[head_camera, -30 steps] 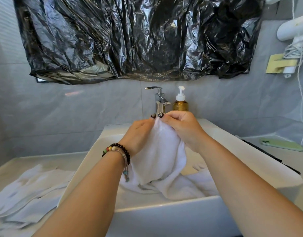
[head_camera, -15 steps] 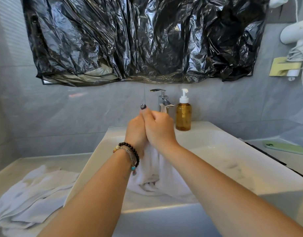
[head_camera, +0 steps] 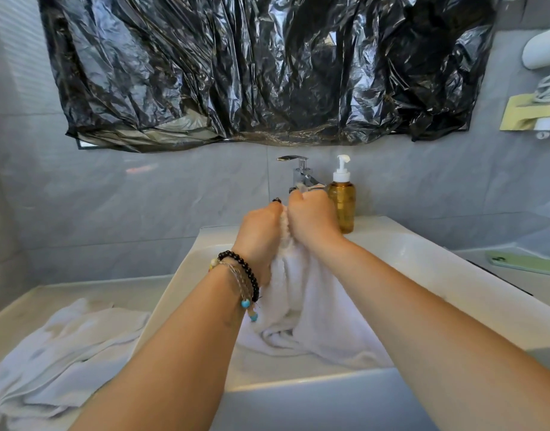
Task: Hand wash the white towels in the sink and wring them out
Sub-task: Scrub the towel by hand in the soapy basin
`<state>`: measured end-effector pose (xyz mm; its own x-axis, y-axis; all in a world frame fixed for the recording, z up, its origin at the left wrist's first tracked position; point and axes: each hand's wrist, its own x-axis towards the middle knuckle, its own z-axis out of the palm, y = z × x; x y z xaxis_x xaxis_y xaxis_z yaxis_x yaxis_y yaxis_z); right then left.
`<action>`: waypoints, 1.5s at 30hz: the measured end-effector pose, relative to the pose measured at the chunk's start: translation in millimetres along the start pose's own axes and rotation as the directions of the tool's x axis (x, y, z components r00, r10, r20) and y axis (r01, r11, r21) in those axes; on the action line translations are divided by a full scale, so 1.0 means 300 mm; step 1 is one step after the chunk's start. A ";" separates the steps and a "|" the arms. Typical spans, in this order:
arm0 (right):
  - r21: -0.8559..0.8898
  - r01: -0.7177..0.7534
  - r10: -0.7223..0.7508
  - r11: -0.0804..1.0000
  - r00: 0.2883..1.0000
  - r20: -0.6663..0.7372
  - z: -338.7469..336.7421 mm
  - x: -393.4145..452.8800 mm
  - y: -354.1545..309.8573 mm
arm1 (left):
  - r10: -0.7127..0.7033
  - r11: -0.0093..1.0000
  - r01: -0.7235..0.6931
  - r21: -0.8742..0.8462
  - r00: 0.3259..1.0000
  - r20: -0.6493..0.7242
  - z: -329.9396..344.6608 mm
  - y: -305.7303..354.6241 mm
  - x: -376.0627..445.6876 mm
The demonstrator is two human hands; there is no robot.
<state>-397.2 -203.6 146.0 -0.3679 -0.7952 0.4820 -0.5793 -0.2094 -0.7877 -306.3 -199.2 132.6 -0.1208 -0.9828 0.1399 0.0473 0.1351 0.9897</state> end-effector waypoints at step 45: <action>0.034 0.287 -0.289 0.957 0.950 0.115 -0.085 -0.030 0.173 | 0.241 0.952 -0.198 0.233 0.955 -0.175 -0.075 -0.043 0.061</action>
<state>-442.5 -192.7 110.7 -0.0986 -0.7605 0.6418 -0.6358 -0.4480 -0.6286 -286.7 -222.0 121.6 0.0693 -0.9276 0.3672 -0.1624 0.3527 0.9215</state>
